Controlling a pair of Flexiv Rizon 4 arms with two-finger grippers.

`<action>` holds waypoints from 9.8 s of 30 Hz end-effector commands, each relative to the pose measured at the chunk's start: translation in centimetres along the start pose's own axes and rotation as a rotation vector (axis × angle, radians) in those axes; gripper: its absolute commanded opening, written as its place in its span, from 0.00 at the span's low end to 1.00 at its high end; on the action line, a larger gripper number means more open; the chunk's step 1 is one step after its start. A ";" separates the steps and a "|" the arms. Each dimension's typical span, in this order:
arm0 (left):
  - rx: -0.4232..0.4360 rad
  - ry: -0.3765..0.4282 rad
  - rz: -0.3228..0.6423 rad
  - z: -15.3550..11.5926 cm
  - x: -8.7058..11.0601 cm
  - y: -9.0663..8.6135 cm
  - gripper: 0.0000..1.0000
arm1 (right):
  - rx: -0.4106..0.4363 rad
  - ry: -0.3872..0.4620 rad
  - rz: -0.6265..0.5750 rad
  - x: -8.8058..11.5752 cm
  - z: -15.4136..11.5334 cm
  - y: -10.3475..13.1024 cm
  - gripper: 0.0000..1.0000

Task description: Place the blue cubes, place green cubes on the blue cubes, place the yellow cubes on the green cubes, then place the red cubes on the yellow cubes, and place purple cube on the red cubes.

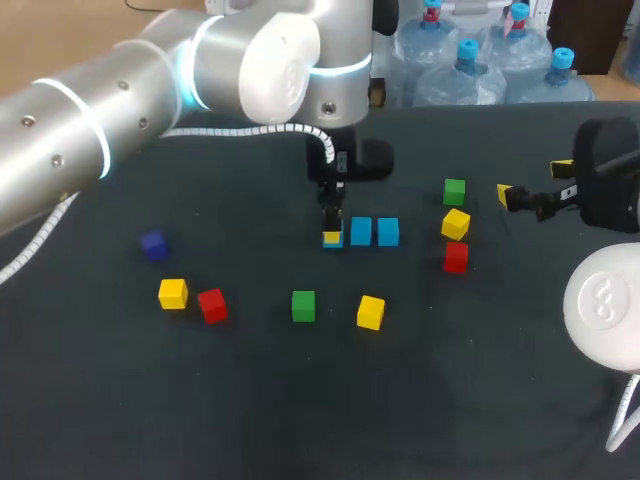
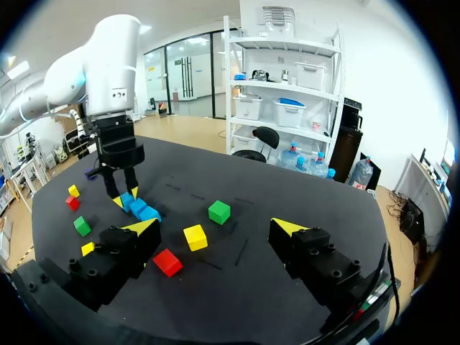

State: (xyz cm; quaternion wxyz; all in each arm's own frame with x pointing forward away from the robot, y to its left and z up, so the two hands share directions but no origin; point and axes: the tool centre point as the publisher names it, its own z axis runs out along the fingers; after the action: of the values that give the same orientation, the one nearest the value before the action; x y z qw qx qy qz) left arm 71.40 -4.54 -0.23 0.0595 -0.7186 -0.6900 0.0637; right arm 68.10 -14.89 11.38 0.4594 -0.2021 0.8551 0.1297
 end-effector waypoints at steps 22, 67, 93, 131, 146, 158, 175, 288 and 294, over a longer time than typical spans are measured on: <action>0.011 0.005 0.018 0.0 -0.5 0.6 0.00 | -0.004 0.000 0.000 0.0 -0.1 -0.1 1.00; 0.016 -0.036 0.054 -0.2 -1.3 1.0 1.00 | -0.004 0.000 0.000 0.0 -0.1 -0.1 1.00; 0.023 -0.033 0.099 -0.1 -4.6 2.2 0.00 | -0.004 0.000 0.000 0.0 -0.1 -0.1 1.00; 0.043 -0.042 0.043 0.8 -4.3 0.6 0.00 | -0.004 0.000 0.000 0.0 -0.1 -0.1 1.00; 0.052 -0.050 0.019 1.1 -4.1 0.9 0.00 | -0.004 0.000 0.000 0.0 -0.1 -0.1 1.00; 0.054 -0.058 0.012 1.2 -4.1 1.0 0.00 | -0.004 0.000 0.000 0.0 -0.1 -0.1 1.00; 0.035 -0.106 0.037 -0.1 -4.3 0.5 1.00 | -0.004 0.000 0.000 0.0 -0.1 -0.1 1.00; 0.043 -0.077 0.044 0.9 -5.0 0.6 1.00 | -0.004 0.000 0.000 0.0 -0.1 -0.1 1.00; 0.036 -0.089 0.046 0.7 -5.2 0.4 1.00 | -0.004 0.000 0.000 0.0 -0.1 -0.1 1.00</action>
State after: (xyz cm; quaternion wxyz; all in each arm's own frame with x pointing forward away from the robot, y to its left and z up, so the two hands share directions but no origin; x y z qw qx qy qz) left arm 71.27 -9.71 -1.07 0.0391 -0.7299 -0.6736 0.1091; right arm 68.10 -14.89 11.38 0.4594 -0.2021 0.8551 0.1297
